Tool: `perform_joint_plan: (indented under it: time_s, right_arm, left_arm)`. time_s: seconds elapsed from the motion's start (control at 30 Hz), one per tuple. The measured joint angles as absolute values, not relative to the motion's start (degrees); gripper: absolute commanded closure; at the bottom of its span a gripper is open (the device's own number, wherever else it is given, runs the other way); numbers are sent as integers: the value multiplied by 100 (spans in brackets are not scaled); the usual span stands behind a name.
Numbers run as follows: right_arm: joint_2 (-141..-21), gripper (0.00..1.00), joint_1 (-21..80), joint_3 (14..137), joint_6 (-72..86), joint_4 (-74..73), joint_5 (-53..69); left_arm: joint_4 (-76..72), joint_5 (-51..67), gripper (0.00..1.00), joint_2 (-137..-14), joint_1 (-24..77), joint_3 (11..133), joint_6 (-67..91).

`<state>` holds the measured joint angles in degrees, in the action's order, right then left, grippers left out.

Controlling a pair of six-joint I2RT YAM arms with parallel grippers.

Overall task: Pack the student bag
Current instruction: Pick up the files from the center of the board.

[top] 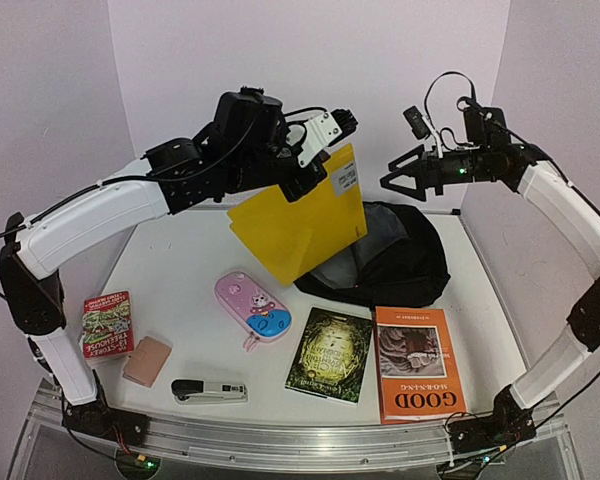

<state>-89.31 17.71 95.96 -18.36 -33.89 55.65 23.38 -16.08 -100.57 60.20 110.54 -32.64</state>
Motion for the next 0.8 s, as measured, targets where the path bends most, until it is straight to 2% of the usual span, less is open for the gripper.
perform_joint_plan:
  time_s: [0.23,0.43,0.8]
  right_arm:
    - [-8731,4,2333,9408,-2524,-3691,5572]
    - [-8733,29,2686,9406,-2863,-4066,5606]
    - [-8740,58,3058,9406,-2723,-4365,5822]
  left_arm:
    - [2761,-661,100,-9777,6020,11056,-2899]
    - [2948,-44,100,-9714,6020,11043,-2696]
    - [3099,702,100,-9551,6020,10925,-2465]
